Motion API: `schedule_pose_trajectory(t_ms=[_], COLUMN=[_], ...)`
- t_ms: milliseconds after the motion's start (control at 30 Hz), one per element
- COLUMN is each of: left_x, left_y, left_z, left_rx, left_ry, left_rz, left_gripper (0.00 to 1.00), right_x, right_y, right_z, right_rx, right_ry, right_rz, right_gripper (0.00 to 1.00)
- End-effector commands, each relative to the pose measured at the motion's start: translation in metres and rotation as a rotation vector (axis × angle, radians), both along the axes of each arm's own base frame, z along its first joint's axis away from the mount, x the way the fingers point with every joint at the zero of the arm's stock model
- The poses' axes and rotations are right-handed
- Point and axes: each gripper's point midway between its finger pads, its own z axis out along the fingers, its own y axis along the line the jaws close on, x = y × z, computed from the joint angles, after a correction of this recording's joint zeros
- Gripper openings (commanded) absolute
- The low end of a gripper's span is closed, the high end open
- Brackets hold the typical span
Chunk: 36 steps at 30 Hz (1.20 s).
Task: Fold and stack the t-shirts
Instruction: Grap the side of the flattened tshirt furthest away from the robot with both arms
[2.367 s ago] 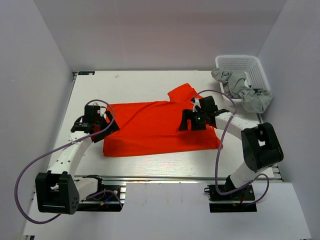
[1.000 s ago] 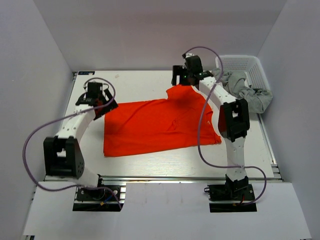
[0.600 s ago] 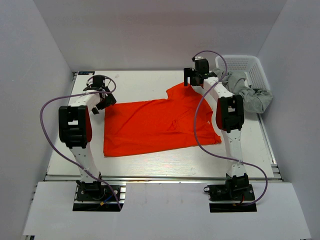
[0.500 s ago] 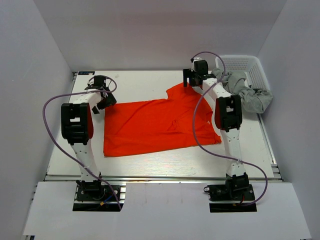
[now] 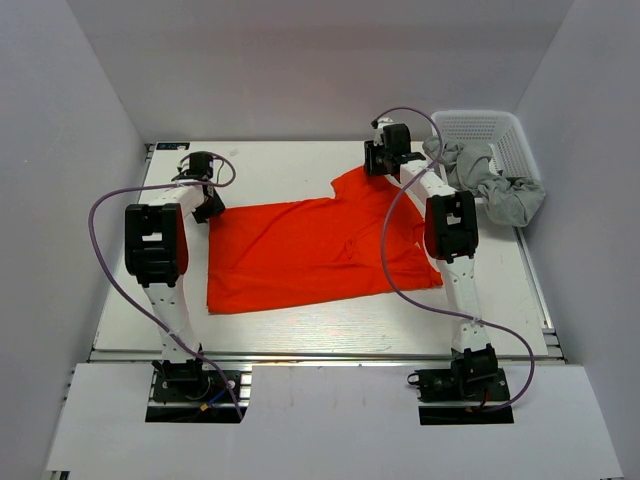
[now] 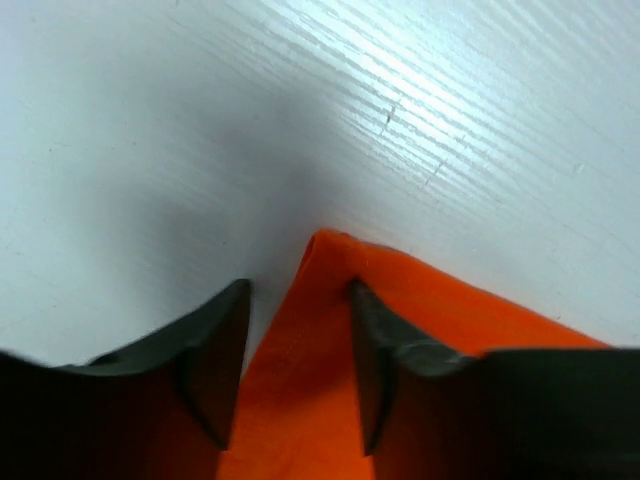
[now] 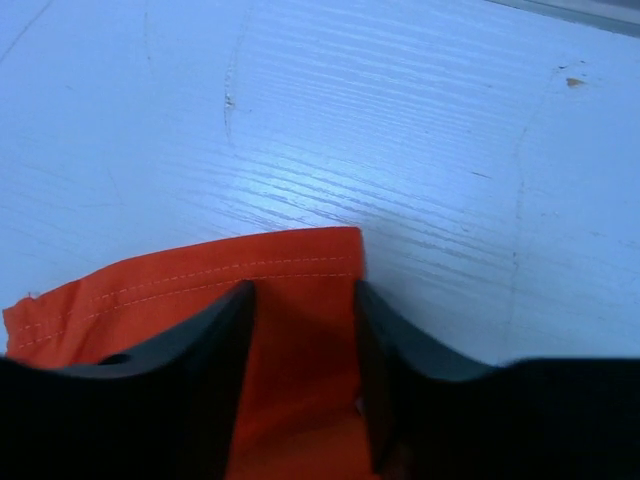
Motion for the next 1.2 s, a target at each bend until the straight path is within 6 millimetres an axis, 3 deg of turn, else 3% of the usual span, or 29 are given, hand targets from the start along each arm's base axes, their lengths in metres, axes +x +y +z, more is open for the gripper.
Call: schedule_pose_trajectory(t_ms=[0,67,100,133,167,233,300,333,400,433,467,500,533,567,600,633,667,700,767,800,833,867,900,967,1033,1100,1133,1167], left_x=[-0.013,-0.017,-0.017,-0.017,-0.017,-0.010,-0.001,0.001,0.008,0.009,0.003,0.004,-0.004,-0.005,-0.007,-0.005,-0.014,-0.017,-0.028,-0.031,-0.037,-0.041,-0.044,-0.055,-0.067,-0.072,-0.082,-0.086], left_y=[-0.013,-0.014,-0.014,-0.014,-0.014,-0.016,-0.014,-0.016,-0.020,-0.020,-0.020,-0.020,-0.020,-0.020,-0.021,-0.021,-0.021,-0.021,-0.021,-0.020,-0.024,-0.027,-0.027,-0.030,-0.034,-0.036,-0.036,-0.036], left_z=[-0.016,-0.019,-0.019,-0.019,-0.019,-0.014,-0.005,-0.004,0.012,0.016,0.016,0.030,0.029,0.034,0.040,0.058,0.056,0.060,0.067,0.069,0.066,0.066,0.072,0.068,0.067,0.071,0.064,0.066], left_rx=[-0.055,-0.064,-0.064,-0.064,-0.064,-0.067,-0.047,-0.050,-0.038,-0.031,-0.031,-0.035,-0.042,-0.041,-0.046,-0.044,-0.045,-0.044,-0.043,-0.043,-0.044,-0.056,-0.055,-0.074,-0.094,-0.100,-0.101,-0.101], left_ry=[0.047,0.056,0.056,0.056,0.056,0.035,0.002,-0.005,-0.062,-0.077,-0.077,-0.114,-0.108,-0.124,-0.143,-0.198,-0.194,-0.206,-0.225,-0.228,-0.223,-0.222,-0.235,-0.224,-0.219,-0.245,-0.229,-0.233], left_rz=[-0.030,-0.034,-0.034,-0.034,-0.034,-0.047,-0.082,-0.098,-0.127,-0.137,-0.137,-0.128,-0.118,-0.118,-0.110,-0.111,-0.111,-0.111,-0.112,-0.112,-0.121,-0.129,-0.129,-0.143,-0.157,-0.164,-0.163,-0.163], left_gripper=[0.49,0.34,0.26,0.18,0.11,0.00,0.00,0.00,0.00,0.00,0.00,0.00,0.00,0.00,0.00,0.00,0.00,0.00,0.00,0.00,0.00,0.00,0.00,0.00,0.00,0.00,0.00,0.00], right_x=[0.001,-0.002,-0.004,-0.004,-0.005,-0.007,-0.008,-0.008,-0.009,-0.006,-0.012,-0.014,-0.014,-0.019,-0.021,-0.027,-0.033,-0.035,-0.047,-0.066,-0.068,-0.074,-0.094,-0.103,-0.127,-0.145,-0.158,-0.163], right_y=[0.016,0.018,0.018,0.019,0.020,0.023,0.023,0.024,0.024,0.020,0.020,0.019,0.018,0.014,0.012,0.011,0.009,0.006,0.005,0.000,-0.001,-0.003,-0.013,-0.018,-0.024,-0.028,-0.032,-0.031], right_z=[0.008,0.007,0.006,0.007,0.007,0.008,0.015,0.034,0.045,0.065,0.069,0.086,0.095,0.086,0.101,0.107,0.104,0.133,0.129,0.112,0.137,0.140,0.123,0.145,0.128,0.138,0.118,0.127], right_rx=[0.027,0.034,0.033,0.030,0.032,0.042,0.025,0.032,0.037,0.041,0.042,0.046,0.048,0.043,0.047,0.045,0.040,0.050,0.052,0.047,0.062,0.065,0.056,0.073,0.071,0.076,0.067,0.093], right_ry=[-0.034,-0.025,-0.017,-0.020,-0.018,-0.017,-0.036,-0.067,-0.105,-0.146,-0.168,-0.197,-0.227,-0.216,-0.239,-0.246,-0.238,-0.290,-0.283,-0.240,-0.308,-0.319,-0.283,-0.346,-0.312,-0.333,-0.291,-0.300], right_rz=[0.065,0.080,0.092,0.095,0.099,0.112,0.143,0.144,0.152,0.136,0.137,0.133,0.127,0.125,0.122,0.124,0.122,0.116,0.119,0.117,0.114,0.109,0.103,0.078,0.073,0.073,0.075,0.065], right_gripper=[0.44,0.34,0.24,0.08,0.00,0.00,0.00,0.00,0.00,0.00,0.00,0.00,0.00,0.00,0.00,0.00,0.00,0.00,0.00,0.00,0.00,0.00,0.00,0.00,0.00,0.00,0.00,0.00])
